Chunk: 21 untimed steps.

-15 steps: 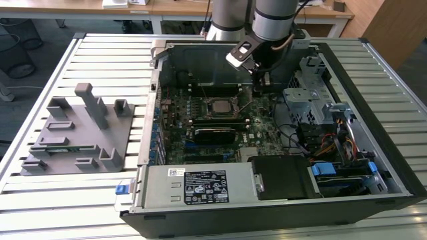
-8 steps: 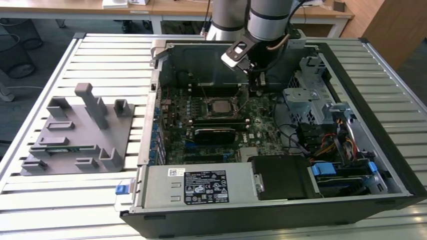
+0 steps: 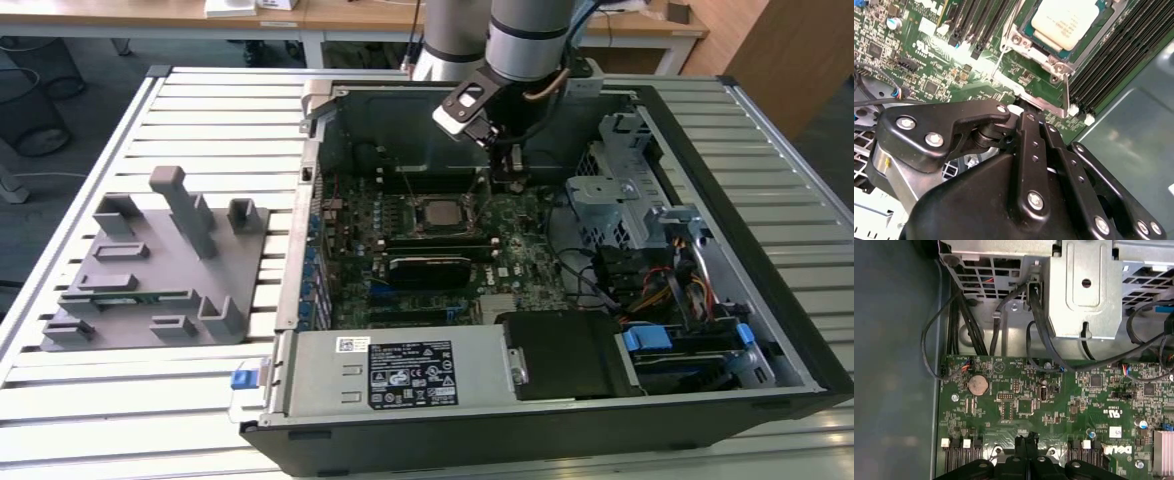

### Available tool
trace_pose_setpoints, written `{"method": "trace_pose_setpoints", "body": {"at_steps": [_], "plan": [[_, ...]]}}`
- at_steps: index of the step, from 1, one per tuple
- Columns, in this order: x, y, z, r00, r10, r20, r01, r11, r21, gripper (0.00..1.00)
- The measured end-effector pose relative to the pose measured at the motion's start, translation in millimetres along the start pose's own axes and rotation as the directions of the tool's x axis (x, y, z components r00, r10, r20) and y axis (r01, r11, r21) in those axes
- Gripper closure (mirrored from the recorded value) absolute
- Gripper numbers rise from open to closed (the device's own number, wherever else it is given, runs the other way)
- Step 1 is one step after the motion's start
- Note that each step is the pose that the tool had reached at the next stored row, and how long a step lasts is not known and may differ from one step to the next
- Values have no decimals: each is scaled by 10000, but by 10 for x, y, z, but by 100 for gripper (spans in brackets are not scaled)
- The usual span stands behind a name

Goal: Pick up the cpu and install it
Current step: 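Close the cpu cover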

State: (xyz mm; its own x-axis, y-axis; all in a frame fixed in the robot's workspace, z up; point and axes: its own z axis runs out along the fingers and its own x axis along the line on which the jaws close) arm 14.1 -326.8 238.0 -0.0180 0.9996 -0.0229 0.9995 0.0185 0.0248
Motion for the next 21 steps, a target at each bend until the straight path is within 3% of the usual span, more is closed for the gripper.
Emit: {"method": "trace_pose_setpoints", "body": {"at_steps": [21], "plan": [[4, -200, -5, 10000, 0, 1, 0, 10000, 0, 89]]}}
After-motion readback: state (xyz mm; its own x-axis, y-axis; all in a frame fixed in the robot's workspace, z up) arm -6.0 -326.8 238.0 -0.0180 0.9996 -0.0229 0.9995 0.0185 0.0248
